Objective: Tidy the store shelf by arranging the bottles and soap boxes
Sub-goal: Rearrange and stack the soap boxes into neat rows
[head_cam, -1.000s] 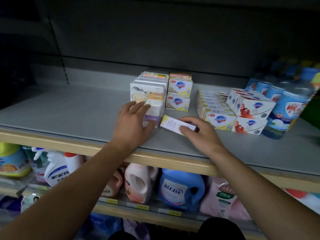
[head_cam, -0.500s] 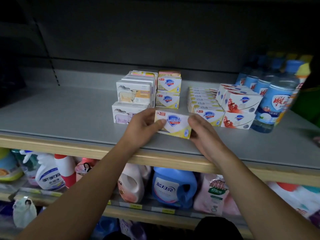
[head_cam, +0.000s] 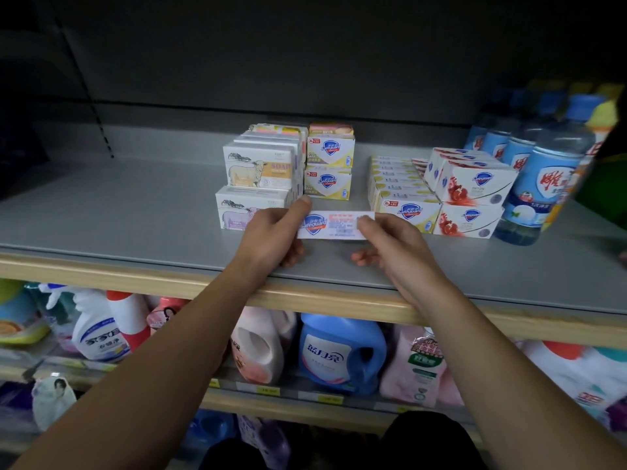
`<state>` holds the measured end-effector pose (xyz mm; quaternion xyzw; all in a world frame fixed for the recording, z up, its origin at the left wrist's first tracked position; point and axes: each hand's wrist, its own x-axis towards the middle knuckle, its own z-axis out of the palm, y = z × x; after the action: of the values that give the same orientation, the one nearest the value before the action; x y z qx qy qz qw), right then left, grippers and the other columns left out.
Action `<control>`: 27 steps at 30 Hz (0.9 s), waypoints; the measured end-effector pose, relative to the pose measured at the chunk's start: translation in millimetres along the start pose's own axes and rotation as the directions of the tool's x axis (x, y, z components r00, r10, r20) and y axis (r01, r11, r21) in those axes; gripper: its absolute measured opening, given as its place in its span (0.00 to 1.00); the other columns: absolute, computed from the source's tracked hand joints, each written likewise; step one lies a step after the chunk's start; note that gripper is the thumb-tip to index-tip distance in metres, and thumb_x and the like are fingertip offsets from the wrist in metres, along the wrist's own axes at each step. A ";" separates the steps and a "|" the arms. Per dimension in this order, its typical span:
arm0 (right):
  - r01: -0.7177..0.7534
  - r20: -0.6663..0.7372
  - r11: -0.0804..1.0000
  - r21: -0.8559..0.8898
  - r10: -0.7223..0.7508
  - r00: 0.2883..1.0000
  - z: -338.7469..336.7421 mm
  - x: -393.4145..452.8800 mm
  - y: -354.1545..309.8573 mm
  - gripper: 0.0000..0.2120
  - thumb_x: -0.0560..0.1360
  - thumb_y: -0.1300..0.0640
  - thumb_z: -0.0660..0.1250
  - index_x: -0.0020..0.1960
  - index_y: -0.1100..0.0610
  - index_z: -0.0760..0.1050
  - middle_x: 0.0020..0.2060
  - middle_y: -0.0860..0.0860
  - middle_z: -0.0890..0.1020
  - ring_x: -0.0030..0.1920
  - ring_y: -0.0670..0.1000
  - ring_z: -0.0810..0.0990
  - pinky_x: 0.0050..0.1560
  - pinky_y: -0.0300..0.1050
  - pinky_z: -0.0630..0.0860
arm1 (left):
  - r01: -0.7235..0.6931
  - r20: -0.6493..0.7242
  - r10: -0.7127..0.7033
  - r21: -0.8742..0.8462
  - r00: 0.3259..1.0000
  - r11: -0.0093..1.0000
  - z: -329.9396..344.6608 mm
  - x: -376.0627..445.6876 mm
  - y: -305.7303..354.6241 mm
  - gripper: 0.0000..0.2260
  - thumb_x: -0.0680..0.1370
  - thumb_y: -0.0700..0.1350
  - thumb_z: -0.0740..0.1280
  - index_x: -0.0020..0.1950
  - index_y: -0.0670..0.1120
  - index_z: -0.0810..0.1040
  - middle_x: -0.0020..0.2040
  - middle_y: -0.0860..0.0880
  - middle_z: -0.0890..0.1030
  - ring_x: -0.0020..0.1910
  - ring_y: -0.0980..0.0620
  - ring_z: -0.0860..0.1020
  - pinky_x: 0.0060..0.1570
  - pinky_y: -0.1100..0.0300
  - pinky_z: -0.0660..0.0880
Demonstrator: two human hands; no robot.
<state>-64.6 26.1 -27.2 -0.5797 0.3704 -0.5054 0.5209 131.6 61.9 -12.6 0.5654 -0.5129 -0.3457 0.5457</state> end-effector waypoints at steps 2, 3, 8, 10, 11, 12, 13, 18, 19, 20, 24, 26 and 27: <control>0.010 -0.010 1.000 -0.027 -0.011 1.000 -1.5 1.4 0.6 0.12 0.75 0.49 0.71 0.51 0.58 0.79 0.45 0.55 0.83 0.28 0.49 0.79 0.29 0.39 0.74 | 0.000 -0.006 0.001 0.033 1.000 0.999 -0.1 -0.6 -0.4 0.29 0.69 0.71 0.61 0.36 0.44 0.80 0.27 0.43 0.80 0.24 0.49 0.76 0.24 0.62 0.70; 0.014 -0.011 0.999 -0.031 -0.014 1.000 -1.6 1.8 0.5 0.14 0.73 0.48 0.72 0.51 0.57 0.79 0.45 0.54 0.82 0.27 0.48 0.78 0.28 0.38 0.73 | 0.000 0.000 0.000 0.026 1.000 1.000 -0.3 -0.4 -0.9 0.29 0.70 0.70 0.62 0.36 0.44 0.80 0.28 0.43 0.80 0.24 0.49 0.76 0.24 0.61 0.71; 0.054 0.025 0.999 -0.004 -0.053 0.998 -1.9 1.8 1.9 0.19 0.65 0.46 0.73 0.56 0.46 0.79 0.53 0.46 0.83 0.45 0.46 0.82 0.36 0.39 0.75 | -0.078 0.117 0.101 -0.189 0.988 0.979 -2.7 1.6 -3.7 0.10 0.77 0.51 0.68 0.49 0.45 0.83 0.39 0.43 0.83 0.32 0.47 0.76 0.32 0.57 0.75; 0.098 0.007 0.993 -0.059 -0.098 0.995 -3.2 2.6 3.1 0.16 0.72 0.49 0.70 0.60 0.47 0.77 0.55 0.46 0.81 0.44 0.43 0.81 0.38 0.39 0.76 | -0.115 0.119 0.144 -0.221 0.982 0.968 -3.6 2.1 -5.5 0.10 0.78 0.47 0.69 0.58 0.48 0.81 0.43 0.43 0.83 0.29 0.47 0.75 0.30 0.58 0.74; 0.117 -0.006 0.990 -0.079 -0.117 0.993 -3.9 3.1 4.4 0.16 0.76 0.53 0.69 0.63 0.49 0.76 0.56 0.46 0.81 0.43 0.41 0.81 0.39 0.39 0.76 | -0.135 0.106 0.161 -0.219 0.981 0.966 -4.2 2.6 -7.0 0.12 0.77 0.46 0.70 0.61 0.49 0.79 0.45 0.43 0.83 0.27 0.48 0.74 0.29 0.59 0.73; 0.125 -0.018 0.988 -0.090 -0.127 0.992 -4.4 3.6 5.5 0.16 0.78 0.57 0.68 0.65 0.52 0.75 0.57 0.47 0.81 0.44 0.40 0.81 0.40 0.39 0.77 | -0.156 0.097 0.180 -0.214 0.979 0.964 -5.2 3.2 -8.2 0.14 0.77 0.44 0.70 0.63 0.50 0.78 0.46 0.44 0.83 0.26 0.49 0.74 0.28 0.60 0.72; 0.122 -0.025 0.988 -0.090 -0.125 0.992 -4.1 3.5 6.2 0.17 0.78 0.60 0.68 0.66 0.55 0.74 0.57 0.47 0.81 0.46 0.39 0.82 0.41 0.38 0.78 | -0.170 0.099 0.194 -0.215 0.976 0.962 -6.0 3.3 -9.0 0.16 0.77 0.41 0.70 0.64 0.51 0.77 0.49 0.46 0.84 0.25 0.49 0.74 0.27 0.60 0.72; 0.158 0.053 0.971 -0.177 -0.151 0.987 -5.7 1.0 4.4 0.17 0.75 0.68 0.69 0.57 0.48 0.77 0.46 0.41 0.86 0.50 0.40 0.83 0.48 0.35 0.78 | -0.094 0.153 0.152 -0.333 0.976 0.938 -8.3 2.2 -8.1 0.20 0.76 0.35 0.68 0.68 0.45 0.74 0.56 0.44 0.82 0.33 0.44 0.81 0.35 0.55 0.80; 0.168 0.053 0.969 -0.180 -0.161 0.986 -6.2 0.7 3.4 0.19 0.74 0.69 0.69 0.57 0.48 0.77 0.48 0.42 0.86 0.52 0.42 0.83 0.52 0.38 0.78 | -0.075 0.151 0.135 -0.351 0.979 0.934 -7.7 1.3 -7.5 0.18 0.77 0.38 0.69 0.67 0.46 0.75 0.55 0.43 0.82 0.34 0.43 0.82 0.36 0.54 0.80; 0.181 0.053 0.967 -0.178 -0.174 0.983 -6.2 0.0 2.2 0.20 0.73 0.70 0.70 0.57 0.48 0.77 0.49 0.42 0.85 0.54 0.43 0.82 0.55 0.40 0.78 | -0.059 0.143 0.118 -0.361 0.983 0.931 -6.8 0.2 -6.4 0.16 0.78 0.42 0.68 0.65 0.47 0.76 0.55 0.43 0.82 0.36 0.42 0.82 0.37 0.52 0.81; 0.207 0.071 0.970 -0.124 -0.200 0.977 -0.3 -5.3 -3.9 0.11 0.72 0.57 0.69 0.54 0.48 0.78 0.47 0.38 0.85 0.50 0.40 0.83 0.49 0.35 0.76 | -0.050 0.107 0.092 -0.340 0.990 0.939 -5.5 0.0 -4.4 0.13 0.80 0.50 0.64 0.62 0.47 0.77 0.54 0.45 0.82 0.38 0.41 0.83 0.40 0.49 0.82; 0.211 0.067 0.968 -0.139 -0.203 0.977 0.6 -5.9 -5.2 0.09 0.72 0.52 0.67 0.53 0.47 0.78 0.47 0.39 0.85 0.50 0.40 0.82 0.49 0.37 0.76 | -0.054 0.102 0.095 -0.348 0.990 0.936 -5.7 0.7 -4.7 0.12 0.80 0.48 0.65 0.62 0.46 0.76 0.51 0.46 0.83 0.39 0.40 0.83 0.42 0.48 0.82; 0.218 0.069 0.965 -0.149 -0.210 0.975 0.3 -5.8 -5.1 0.09 0.72 0.52 0.67 0.53 0.46 0.78 0.48 0.39 0.85 0.51 0.40 0.82 0.50 0.38 0.76 | -0.054 0.103 0.097 -0.360 0.990 0.932 -5.9 1.2 -5.2 0.11 0.79 0.46 0.66 0.60 0.46 0.77 0.50 0.46 0.83 0.39 0.39 0.83 0.42 0.48 0.82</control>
<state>-66.1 32.6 -23.3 -0.6681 0.3303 -0.5128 0.4260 138.6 61.7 -16.5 0.4154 -0.4949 -0.4447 0.6203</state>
